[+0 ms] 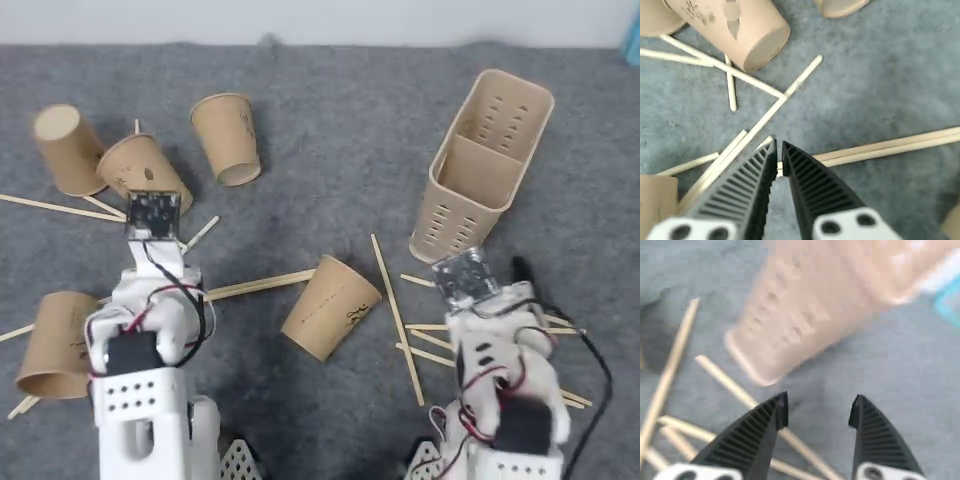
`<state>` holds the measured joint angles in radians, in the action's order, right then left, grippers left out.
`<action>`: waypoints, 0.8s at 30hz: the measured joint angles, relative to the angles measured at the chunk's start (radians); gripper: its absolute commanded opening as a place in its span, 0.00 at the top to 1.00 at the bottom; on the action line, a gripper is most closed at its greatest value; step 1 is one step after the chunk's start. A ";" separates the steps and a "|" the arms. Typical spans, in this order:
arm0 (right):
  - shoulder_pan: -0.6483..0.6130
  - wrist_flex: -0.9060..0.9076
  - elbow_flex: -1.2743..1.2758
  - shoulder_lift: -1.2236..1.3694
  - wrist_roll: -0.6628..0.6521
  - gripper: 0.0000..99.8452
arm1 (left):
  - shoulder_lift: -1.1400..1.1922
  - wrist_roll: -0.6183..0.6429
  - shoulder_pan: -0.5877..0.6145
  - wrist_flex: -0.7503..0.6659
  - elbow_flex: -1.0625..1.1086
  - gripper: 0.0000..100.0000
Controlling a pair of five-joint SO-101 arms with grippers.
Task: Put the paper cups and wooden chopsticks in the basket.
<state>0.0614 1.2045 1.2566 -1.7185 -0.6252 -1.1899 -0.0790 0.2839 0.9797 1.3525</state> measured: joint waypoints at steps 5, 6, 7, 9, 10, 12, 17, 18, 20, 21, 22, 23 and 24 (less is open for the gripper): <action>0.048 0.077 -0.285 0.181 -0.037 0.78 | -0.061 0.000 0.002 -0.015 0.049 0.99; 0.054 0.094 -0.353 0.235 -0.037 0.78 | -0.072 0.000 0.002 -0.015 0.051 0.99; 0.057 0.109 -0.428 0.301 -0.029 0.78 | -0.084 0.002 0.002 -0.015 0.061 0.99; 0.057 0.150 -0.586 0.453 0.000 0.78 | -0.104 0.000 0.003 -0.015 0.078 0.99; 0.055 0.175 -0.674 0.537 0.017 0.78 | -0.117 0.000 0.003 -0.015 0.087 0.99; 0.054 0.235 -0.861 0.709 0.066 0.78 | -0.141 0.000 0.003 -0.015 0.101 0.99; 0.055 0.414 -1.404 1.183 0.190 0.78 | -0.219 0.000 0.003 -0.015 0.138 0.99; 0.057 0.454 -1.521 1.275 0.213 0.78 | -0.236 0.000 0.003 -0.015 0.147 0.99; 0.058 0.529 -1.754 1.462 0.250 0.78 | -0.270 0.000 0.003 -0.015 0.163 0.98; 0.058 0.545 -1.861 1.556 0.262 0.78 | -0.287 0.000 0.003 -0.015 0.170 0.97; 0.058 0.549 -1.962 1.645 0.269 0.78 | -0.302 0.000 0.003 -0.015 0.175 0.95; 0.058 0.551 -2.051 1.725 0.270 0.78 | -0.319 0.000 0.003 -0.015 0.183 0.92; 0.058 0.551 -2.124 1.800 0.270 0.78 | -0.331 0.000 0.003 -0.015 0.186 0.89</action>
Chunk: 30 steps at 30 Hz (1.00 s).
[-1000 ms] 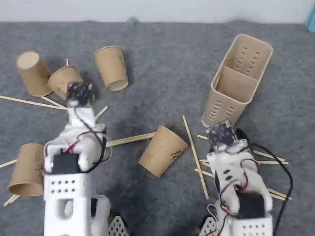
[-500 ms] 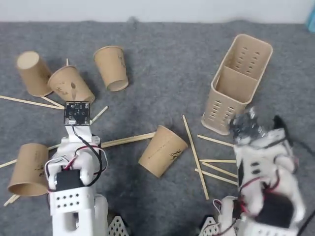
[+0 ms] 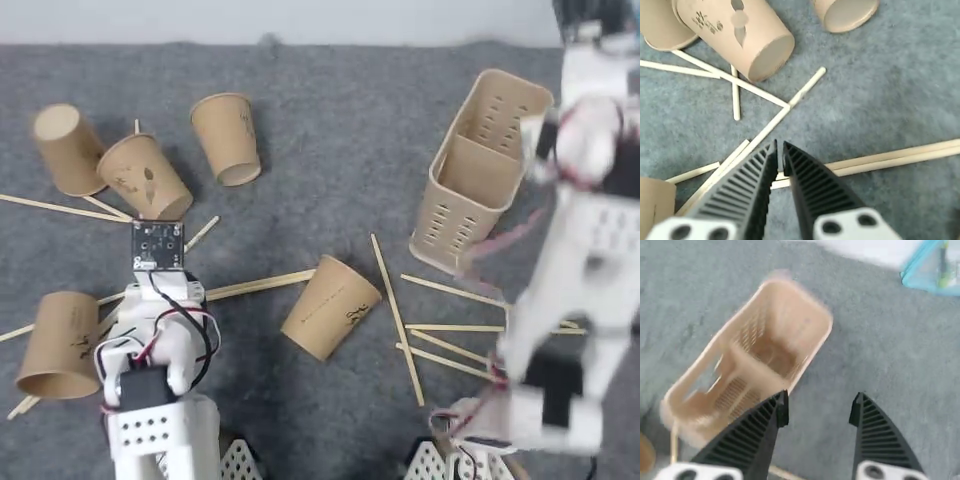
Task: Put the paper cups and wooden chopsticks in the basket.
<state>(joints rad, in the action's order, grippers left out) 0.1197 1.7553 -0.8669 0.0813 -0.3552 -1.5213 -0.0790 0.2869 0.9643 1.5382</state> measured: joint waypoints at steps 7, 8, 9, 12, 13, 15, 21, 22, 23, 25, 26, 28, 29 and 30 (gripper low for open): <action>-0.011 0.000 -0.175 0.279 -0.049 0.78 | -0.028 -0.003 -0.002 0.000 0.012 0.83; -0.012 0.000 -0.181 0.299 -0.038 0.78 | -0.028 -0.003 -0.002 0.000 0.012 0.83; -0.014 0.000 -0.187 0.322 -0.026 0.78 | -0.028 -0.003 -0.002 0.000 0.012 0.82; -0.012 -0.008 -0.189 0.381 -0.003 0.78 | -0.028 0.006 -0.002 0.000 0.012 0.82; -0.012 -0.009 -0.189 0.405 0.000 0.78 | -0.028 0.011 -0.002 0.000 0.012 0.82; -0.012 -0.014 -0.189 0.450 0.005 0.78 | -0.031 0.012 -0.002 0.000 0.015 0.82; -0.012 -0.021 -0.189 0.559 0.060 0.99 | -0.035 0.018 -0.006 0.000 0.015 0.82; -0.011 -0.018 -0.192 0.559 0.086 1.00 | -0.035 0.018 -0.017 0.000 0.021 0.82; -0.011 -0.018 -0.195 0.560 0.110 0.97 | -0.035 0.018 -0.025 0.000 0.021 0.82; -0.011 -0.018 -0.195 0.560 0.172 0.99 | -0.037 0.018 -0.029 0.000 0.025 0.82; -0.011 -0.018 -0.195 0.560 0.206 1.00 | -0.037 0.018 -0.029 0.000 0.028 0.82; -0.012 -0.018 -0.195 0.562 0.293 1.00 | -0.037 0.018 -0.031 0.000 0.028 0.82; -0.015 -0.017 -0.195 0.562 0.344 0.99 | -0.037 0.018 -0.031 0.000 0.028 0.82; -0.018 -0.015 -0.195 0.562 0.404 0.99 | -0.037 0.021 -0.031 0.000 0.028 0.82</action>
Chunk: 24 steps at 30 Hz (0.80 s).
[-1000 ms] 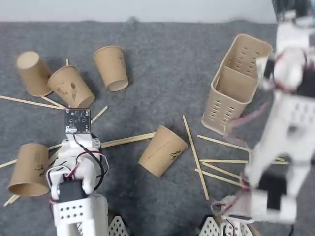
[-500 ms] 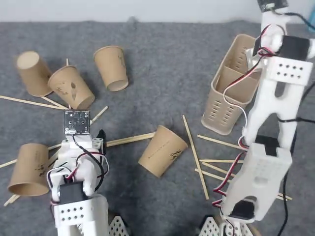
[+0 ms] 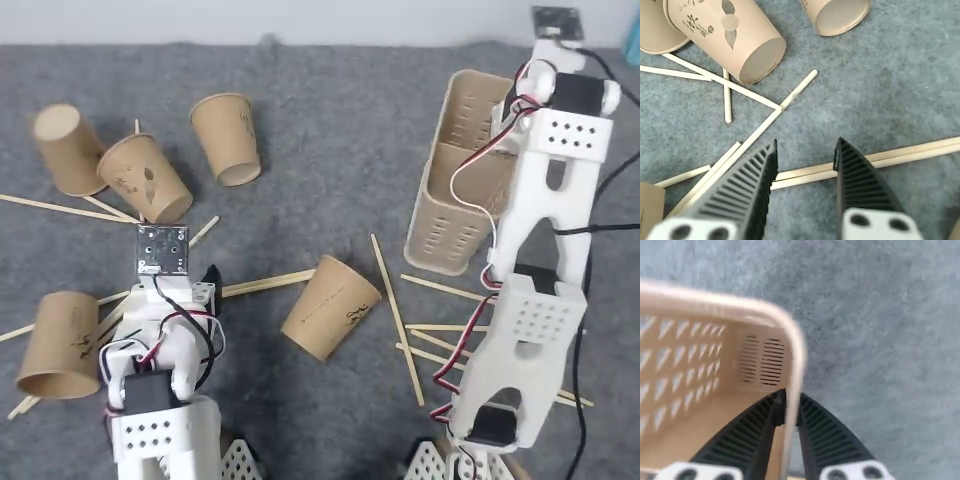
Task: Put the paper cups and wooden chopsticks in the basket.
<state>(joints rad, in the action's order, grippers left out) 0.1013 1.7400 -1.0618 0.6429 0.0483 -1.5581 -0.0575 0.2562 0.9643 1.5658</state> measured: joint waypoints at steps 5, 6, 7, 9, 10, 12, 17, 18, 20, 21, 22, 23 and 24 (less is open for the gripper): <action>0.006 0.014 0.000 0.009 0.282 0.99 | 0.000 0.002 0.000 0.000 0.000 0.82; 0.006 0.014 0.000 0.011 0.330 0.99 | 0.000 0.002 0.000 0.000 0.000 0.82; 0.006 0.015 0.000 0.011 0.373 0.99 | 0.000 0.002 0.000 0.000 0.000 0.82; 0.002 0.015 0.000 0.011 0.420 0.99 | 0.000 0.002 0.000 0.000 0.000 0.82; -0.002 0.015 0.000 0.011 0.425 0.98 | 0.000 0.002 0.000 0.000 0.000 0.82; -0.005 0.015 0.000 0.011 0.420 0.92 | 0.000 0.002 0.000 0.000 0.000 0.82; -0.006 0.015 0.000 0.009 0.130 0.74 | 0.000 0.002 0.000 0.000 0.000 0.82; -0.006 0.015 0.000 0.003 0.051 0.72 | 0.000 0.002 0.000 0.000 0.000 0.82; 0.005 0.015 0.000 -0.032 -0.086 0.72 | 0.000 0.002 0.000 0.000 0.000 0.82; 0.006 0.015 0.000 -0.060 -0.146 0.72 | 0.000 0.002 0.000 0.000 0.000 0.82; 0.008 0.015 0.000 -0.091 -0.203 0.72 | 0.000 0.002 0.000 0.000 0.000 0.82; 0.006 0.015 0.000 -0.124 -0.247 0.72 | 0.000 0.002 0.000 0.000 0.000 0.82; 0.003 0.015 0.000 -0.157 -0.287 0.72 | 0.000 0.002 0.000 0.000 0.000 0.82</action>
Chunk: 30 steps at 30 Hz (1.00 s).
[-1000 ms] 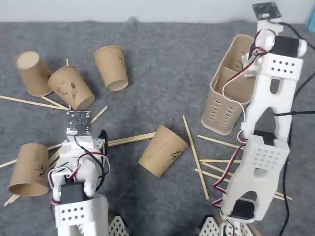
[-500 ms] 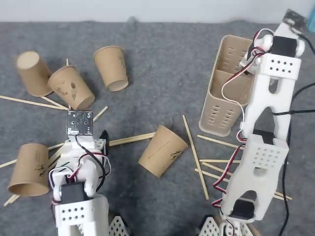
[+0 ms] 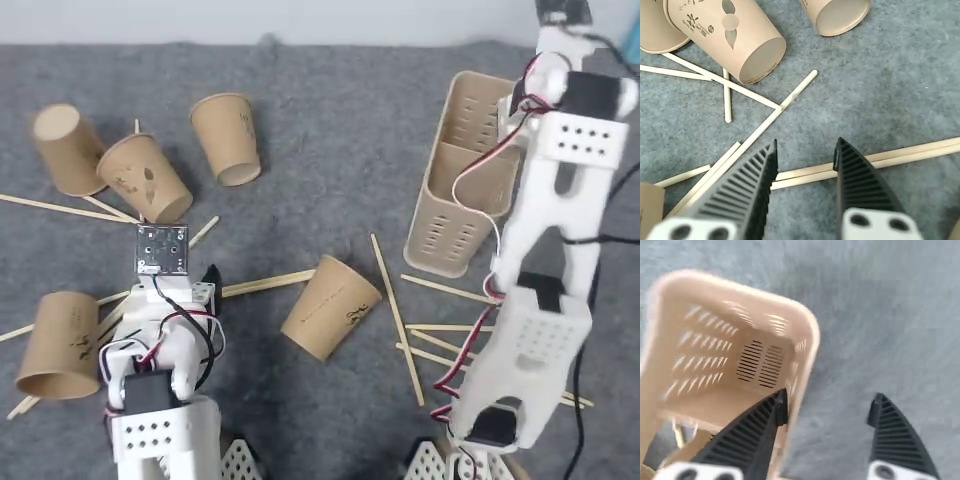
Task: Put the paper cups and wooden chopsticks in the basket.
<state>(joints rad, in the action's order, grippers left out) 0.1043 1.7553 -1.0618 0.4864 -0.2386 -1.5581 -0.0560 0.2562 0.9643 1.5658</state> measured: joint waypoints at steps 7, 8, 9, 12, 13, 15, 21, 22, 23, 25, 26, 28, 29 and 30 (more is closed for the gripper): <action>-0.087 0.002 0.005 -0.192 -0.262 0.72 | 0.000 0.000 0.000 0.000 0.000 0.82; -0.115 0.002 0.023 -0.212 -0.299 0.72 | 0.000 0.000 0.000 0.000 0.000 0.82; -0.140 0.002 0.051 -0.229 -0.347 0.72 | 0.000 0.000 0.000 0.000 0.000 0.82; -0.209 0.002 0.193 -0.269 -0.509 0.72 | 0.000 0.000 0.000 0.000 0.000 0.82; -0.227 0.002 0.252 -0.276 -0.562 0.72 | 0.000 0.000 0.000 0.000 0.000 0.82; -0.247 0.002 0.356 -0.278 -0.649 0.72 | 0.000 0.000 0.000 0.000 0.000 0.82; -0.242 0.002 0.482 -0.278 -0.784 0.72 | 0.000 0.000 0.000 0.000 0.000 0.82; -0.244 0.002 0.485 -0.273 -0.798 0.72 | 0.000 0.000 0.000 0.000 0.000 0.82; -0.242 0.002 0.485 -0.262 -0.810 0.72 | 0.000 0.000 0.000 0.000 0.000 0.82; -0.224 0.002 0.485 -0.233 -0.830 0.72 | 0.000 0.000 -0.003 0.000 0.000 0.82; -0.209 0.002 0.485 -0.216 -0.838 0.72 | 0.000 0.000 -0.005 0.000 0.000 0.82; -0.184 -0.008 0.485 -0.178 -0.847 0.72 | 0.000 0.000 -0.005 0.000 0.000 0.82; -0.178 -0.009 0.485 -0.158 -0.848 0.73 | 0.000 0.000 -0.005 0.000 0.000 0.82; -0.169 -0.018 0.485 -0.138 -0.850 0.75 | 0.000 0.000 -0.005 0.000 0.000 0.82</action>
<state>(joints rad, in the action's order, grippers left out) -0.0644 1.7369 -0.5769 0.3483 -1.0886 -1.5581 -0.0560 0.2516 0.9643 1.5658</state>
